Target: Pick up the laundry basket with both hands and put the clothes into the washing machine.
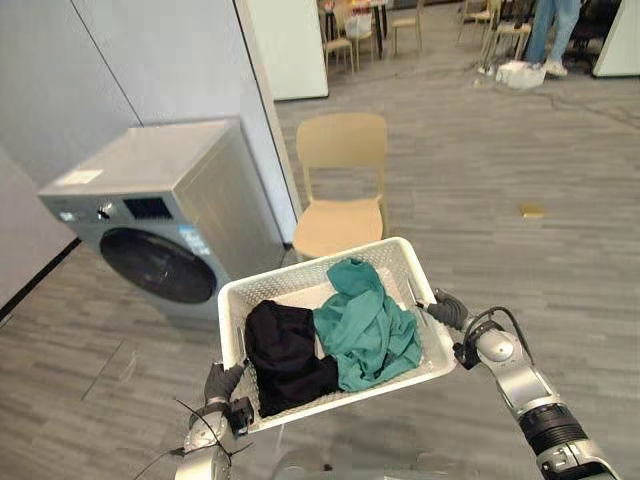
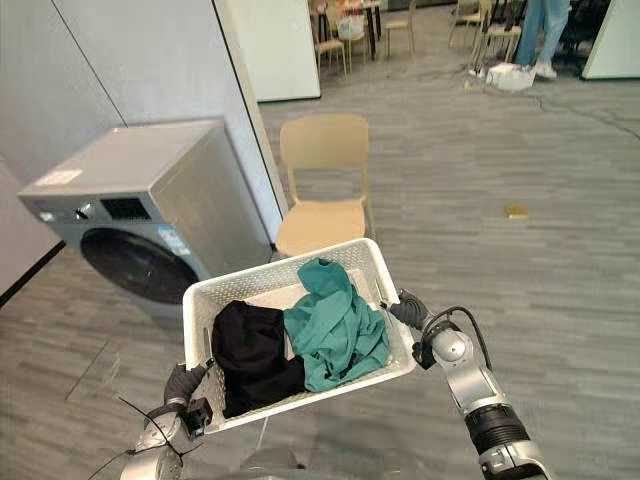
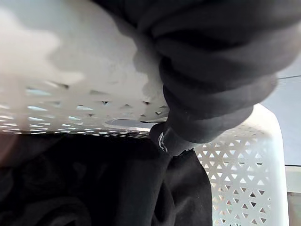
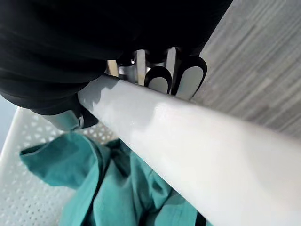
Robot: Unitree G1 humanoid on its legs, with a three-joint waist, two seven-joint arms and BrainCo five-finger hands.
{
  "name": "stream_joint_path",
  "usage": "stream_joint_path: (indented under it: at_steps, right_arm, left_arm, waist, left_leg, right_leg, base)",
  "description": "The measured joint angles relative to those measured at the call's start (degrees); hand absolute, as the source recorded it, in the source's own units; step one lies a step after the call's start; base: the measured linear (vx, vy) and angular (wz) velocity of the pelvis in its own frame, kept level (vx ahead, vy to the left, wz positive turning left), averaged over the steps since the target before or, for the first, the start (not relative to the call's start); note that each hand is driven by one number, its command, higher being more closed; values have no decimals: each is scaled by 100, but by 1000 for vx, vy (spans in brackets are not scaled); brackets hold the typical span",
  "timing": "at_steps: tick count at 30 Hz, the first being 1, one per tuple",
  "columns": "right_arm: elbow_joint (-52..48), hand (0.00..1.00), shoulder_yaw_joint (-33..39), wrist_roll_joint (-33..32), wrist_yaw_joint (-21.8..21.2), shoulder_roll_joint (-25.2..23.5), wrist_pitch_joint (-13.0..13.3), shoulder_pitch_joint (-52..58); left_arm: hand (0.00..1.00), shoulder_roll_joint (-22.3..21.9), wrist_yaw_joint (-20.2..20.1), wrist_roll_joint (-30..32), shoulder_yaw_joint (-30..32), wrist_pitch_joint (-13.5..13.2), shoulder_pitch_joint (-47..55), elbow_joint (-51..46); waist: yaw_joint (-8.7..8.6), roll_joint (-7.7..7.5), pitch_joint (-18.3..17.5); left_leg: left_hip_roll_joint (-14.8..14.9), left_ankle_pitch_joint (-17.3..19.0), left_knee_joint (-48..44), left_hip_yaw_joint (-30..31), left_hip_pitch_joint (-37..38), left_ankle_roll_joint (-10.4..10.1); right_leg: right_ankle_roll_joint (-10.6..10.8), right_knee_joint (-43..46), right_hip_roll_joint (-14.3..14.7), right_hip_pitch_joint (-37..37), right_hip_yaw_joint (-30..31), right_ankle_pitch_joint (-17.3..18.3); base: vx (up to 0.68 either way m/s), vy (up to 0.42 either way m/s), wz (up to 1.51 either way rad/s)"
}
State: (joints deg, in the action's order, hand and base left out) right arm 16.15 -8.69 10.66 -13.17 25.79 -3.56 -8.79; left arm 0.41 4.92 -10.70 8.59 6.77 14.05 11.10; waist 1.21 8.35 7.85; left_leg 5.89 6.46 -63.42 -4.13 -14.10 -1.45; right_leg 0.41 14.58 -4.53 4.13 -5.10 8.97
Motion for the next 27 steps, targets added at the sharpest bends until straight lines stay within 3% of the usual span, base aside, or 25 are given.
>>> stream_joint_path:
  at_steps: [2,4,6,8,9,10,12,13,14,15,16,18,19,21,23,25,26,27]
  right_arm:
    - [-105,100,54,-56,0,13,0,4]
    - [-125,100,145,-106,7,12,-1,21]
    - [-249,100,248,-111,24,55,21,58]
    - [-313,100,384,-112,47,91,72,172]
    - [-342,100,459,-111,49,80,73,221]
    - [-345,100,499,-108,50,75,73,248]
    - [-349,100,566,-102,47,30,94,285]
    - [-349,100,674,-100,49,-57,92,362]
    - [-347,100,711,-94,49,-90,88,374]
    - [-347,100,710,-90,46,-105,88,374]
    - [-320,100,709,-85,41,-188,79,376]
    - [-163,100,665,-87,46,-370,76,377]
    - [-174,100,637,-96,50,-373,85,377]
    - [-194,100,654,-111,97,-374,105,352]
    - [-235,100,659,-137,182,-375,100,350]
    - [-292,100,749,-159,210,-362,85,447]
    - [-292,100,863,-159,227,-314,56,521]
    - [-315,100,917,-158,231,-307,49,546]
  left_arm:
    - [100,2,-1,-5,17,-48,-61,-41]
    - [100,2,-39,5,15,-46,-116,-139]
    - [100,-16,-115,6,13,-45,-168,-197]
    - [100,-22,-137,25,-19,-41,-290,-223]
    - [100,-18,-163,35,-34,-34,-346,-219]
    - [100,-22,-165,38,-49,-16,-377,-213]
    - [100,-9,-166,43,-72,-9,-398,-215]
    - [100,26,-174,100,-85,12,-471,-214]
    - [100,111,-173,176,-133,24,-542,-206]
    - [100,169,-170,181,-153,32,-564,-204]
    - [100,280,-169,185,-172,39,-572,-202]
    - [100,466,-133,241,-182,48,-566,-194]
    - [100,536,-120,240,-193,41,-582,-196]
    - [100,621,-108,240,-200,34,-768,-196]
    - [100,710,-109,240,-250,29,-871,-194]
    - [100,730,-110,243,-351,31,-930,-180]
    - [100,613,-112,245,-453,33,-918,-146]
    - [100,522,-113,286,-465,33,-874,-147]
  waist:
    - [65,7,-5]
    - [131,-8,-5]
    - [81,-21,-12]
    - [-9,30,-41]
    - [-62,35,-62]
    - [-42,-1,-144]
    - [-36,-200,-211]
    - [-86,-403,-223]
    - [-140,-481,-211]
    - [-161,-502,-200]
    - [-171,-493,-177]
    - [-152,-495,-104]
    - [-196,-502,-104]
    - [-252,-531,-71]
    - [-345,-584,-68]
    - [-405,-742,-55]
    - [-499,-653,-43]
    - [-486,-527,-74]
  left_leg:
    - [-49,140,967,-166,-314,-76]
    - [-90,120,2579,-121,-423,-110]
    - [-23,18,4802,3,-302,-192]
    - [99,-12,5424,-15,-258,-237]
    - [173,-445,5480,-158,-171,-440]
    - [38,-990,5320,-279,-157,-388]
    - [-325,-1242,5034,-389,-165,-56]
    - [-646,-927,4831,-471,-124,226]
    - [-825,-689,4714,-481,-48,317]
    - [-876,-601,4715,-480,40,357]
    - [-907,-502,4735,-471,297,486]
    - [-916,-307,4999,-441,1082,556]
    - [-917,-268,5162,-428,1335,593]
    - [-926,-192,5469,-374,1714,641]
    - [-944,-123,5586,-326,1830,573]
    - [-1105,31,5486,-286,1864,507]
    - [-1103,186,5350,-70,1934,455]
    - [-1016,226,5252,-43,1895,388]
  right_leg:
    - [25,-54,-40,141,55,111]
    - [125,-78,-129,308,110,236]
    - [319,-165,-361,523,85,377]
    - [602,-220,-501,787,46,549]
    - [787,-274,-643,1043,57,685]
    - [837,-225,-860,1122,77,719]
    - [879,467,-1250,905,149,692]
    - [1019,1484,-1587,507,300,412]
    - [882,2514,-1727,-54,539,-257]
    - [735,3011,-1763,-298,649,-611]
    - [585,3899,-1716,-707,819,-654]
    - [357,4488,-1563,-1057,549,-134]
    - [345,4395,-1523,-1200,293,88]
    - [402,3415,-1147,-1621,-117,427]
    - [409,1386,-615,-1699,-275,199]
    - [-123,726,-557,-1698,-313,-450]
    - [47,739,-560,-1549,-358,-638]
    - [39,614,-491,-1469,-464,-591]
  base:
    - [380,-24,-28]
    - [511,58,-31]
    - [498,147,-25]
    - [534,282,-2]
    - [665,452,-5]
    - [553,403,-17]
    - [473,342,-7]
    - [528,363,30]
    - [627,405,37]
    - [496,270,27]
    - [581,294,3]
    - [451,211,-9]
    - [372,148,-2]
    - [376,86,9]
    - [287,-16,23]
    - [307,-68,49]
    - [417,-101,63]
    - [427,-110,53]
